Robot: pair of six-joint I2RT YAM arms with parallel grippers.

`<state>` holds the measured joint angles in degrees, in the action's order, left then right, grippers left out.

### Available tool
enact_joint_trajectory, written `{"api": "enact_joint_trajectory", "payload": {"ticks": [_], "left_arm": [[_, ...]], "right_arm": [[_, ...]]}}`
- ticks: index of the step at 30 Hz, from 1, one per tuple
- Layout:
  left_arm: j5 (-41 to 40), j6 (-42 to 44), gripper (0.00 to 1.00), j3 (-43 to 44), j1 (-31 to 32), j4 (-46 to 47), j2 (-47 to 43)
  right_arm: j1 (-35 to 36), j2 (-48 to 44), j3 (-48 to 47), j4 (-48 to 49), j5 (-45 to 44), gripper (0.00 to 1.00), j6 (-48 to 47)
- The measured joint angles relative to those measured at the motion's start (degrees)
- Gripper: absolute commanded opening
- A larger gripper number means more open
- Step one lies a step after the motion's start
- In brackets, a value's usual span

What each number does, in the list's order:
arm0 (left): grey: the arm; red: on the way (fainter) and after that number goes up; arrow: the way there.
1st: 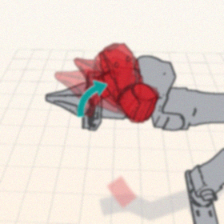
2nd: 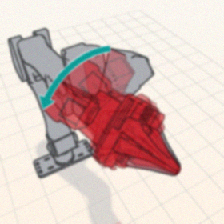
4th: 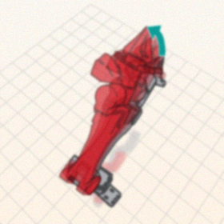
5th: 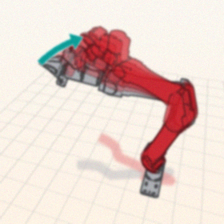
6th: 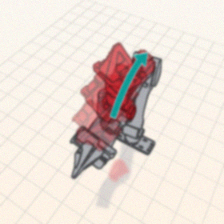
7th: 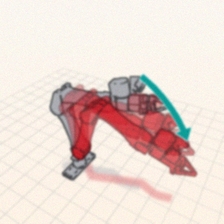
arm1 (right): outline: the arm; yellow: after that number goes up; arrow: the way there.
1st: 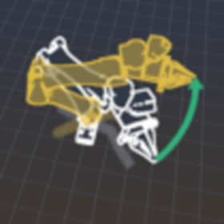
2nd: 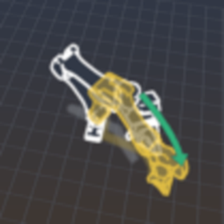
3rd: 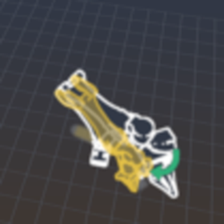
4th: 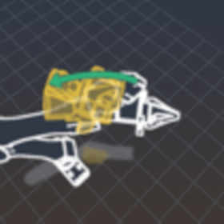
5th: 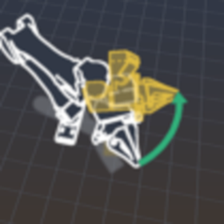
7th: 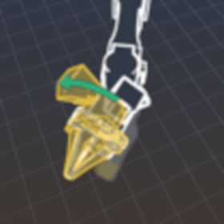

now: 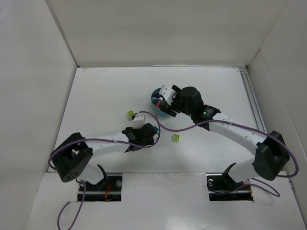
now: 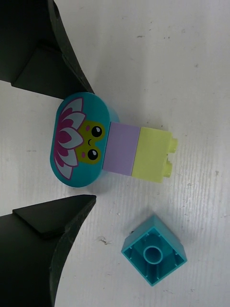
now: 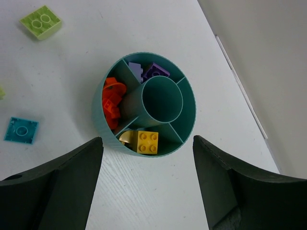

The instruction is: Sort the legos into containers by color

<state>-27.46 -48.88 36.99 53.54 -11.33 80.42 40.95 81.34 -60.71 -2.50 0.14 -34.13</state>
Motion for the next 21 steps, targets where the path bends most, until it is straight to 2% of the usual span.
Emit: {"api": "enact_joint_trajectory", "payload": {"ticks": [4,6,8,10,12,18,21], "left_arm": [[-0.9,-0.2,0.71,1.0,0.0,-0.6,1.3],[-1.2,-0.3,0.62,1.1,0.0,-0.9,1.4],[-1.4,-0.3,0.60,1.1,0.1,-1.2,1.5],[-1.4,-0.2,0.51,1.1,0.5,-1.2,1.5],[-1.4,0.0,0.48,1.1,1.0,-1.1,1.5],[-1.0,1.6,0.37,1.0,1.9,-0.5,1.2],[-1.3,4.5,0.36,0.7,2.9,0.5,-0.6]], "right_arm": [[0.0,-0.1,0.7,-0.1,-0.2,0.80,0.0],[0.0,-0.1,0.7,0.0,-0.4,0.80,0.1],[0.0,-0.1,0.7,0.0,-0.4,0.80,0.1],[0.0,-0.1,0.7,0.0,-0.5,0.80,0.1],[0.0,-0.1,0.7,0.0,-0.6,0.80,0.1],[0.0,-0.1,0.7,0.0,-0.7,0.80,0.1],[0.0,-0.8,1.6,-0.1,-0.6,0.80,1.0]]}}
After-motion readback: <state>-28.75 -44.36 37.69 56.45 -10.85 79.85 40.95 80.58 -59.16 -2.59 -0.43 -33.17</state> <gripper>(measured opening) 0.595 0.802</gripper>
